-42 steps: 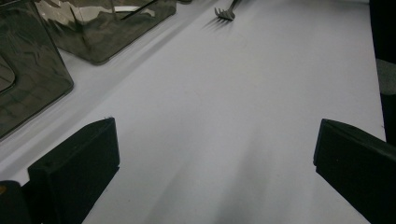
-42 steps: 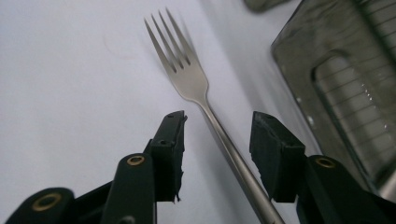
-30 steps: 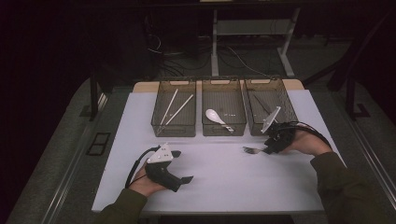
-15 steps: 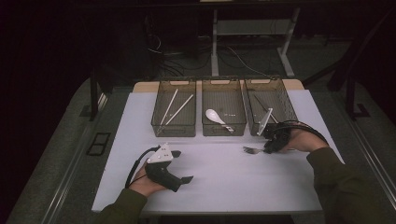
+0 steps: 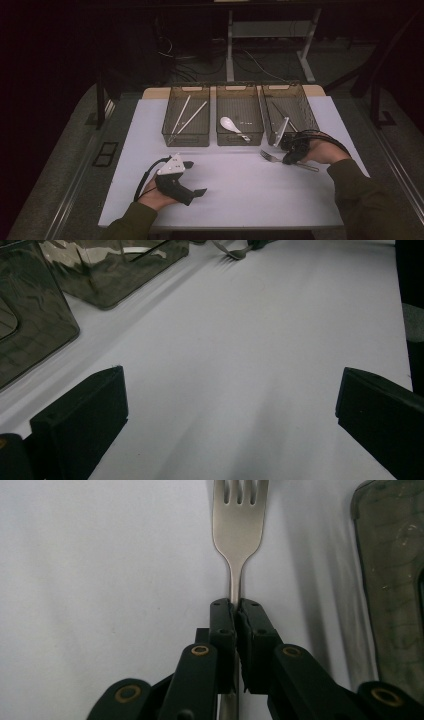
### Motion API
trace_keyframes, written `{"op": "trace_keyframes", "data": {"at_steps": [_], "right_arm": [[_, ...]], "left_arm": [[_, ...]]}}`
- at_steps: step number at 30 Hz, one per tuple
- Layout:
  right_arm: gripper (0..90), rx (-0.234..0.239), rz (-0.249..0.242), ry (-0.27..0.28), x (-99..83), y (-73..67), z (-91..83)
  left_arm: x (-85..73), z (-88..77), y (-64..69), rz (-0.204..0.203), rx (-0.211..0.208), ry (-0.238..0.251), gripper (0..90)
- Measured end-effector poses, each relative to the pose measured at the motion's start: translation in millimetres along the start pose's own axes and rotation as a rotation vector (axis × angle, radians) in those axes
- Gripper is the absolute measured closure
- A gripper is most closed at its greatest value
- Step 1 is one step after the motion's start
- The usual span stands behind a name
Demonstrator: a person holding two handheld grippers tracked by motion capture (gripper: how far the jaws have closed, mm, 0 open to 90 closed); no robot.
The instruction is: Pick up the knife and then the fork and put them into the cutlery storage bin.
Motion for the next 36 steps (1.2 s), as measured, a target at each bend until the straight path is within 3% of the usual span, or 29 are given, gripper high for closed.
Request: {"op": "trace_keyframes", "data": {"at_steps": [7,10,20,30,36], "right_arm": [[85.1,0.051,0.073,0.134,-2.2,-2.1,-16.3],[85.0,0.052,0.083,0.185,-3.2,-1.9,-23.1],[85.0,0.093,0.230,0.453,-5.8,4.1,-51.6],[85.0,0.103,0.356,0.616,-10.6,13.3,-67.2],[85.0,0.112,0.427,0.730,-9.4,19.8,-86.4]], "left_arm": [[0.0,0.2,0.0,0.000,0.000,0.000,0.0],[0.3,0.5,0.1,-0.001,0.002,0.002,0.0],[0.3,0.4,0.1,0.000,0.003,0.002,0.0],[0.3,0.4,0.1,0.000,0.003,0.001,0.0],[0.3,0.5,0.0,-0.001,0.002,0.002,0.0]]}}
Point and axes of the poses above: each handheld gripper's, and its own axes: z roughly forward along the jaws, x roughly out of its top, y roughly to its right, the point moved 10 cm from there along z, roughly forward along the jaws, and after that the axes turned 15 degrees about z, right-handed, at the moved point
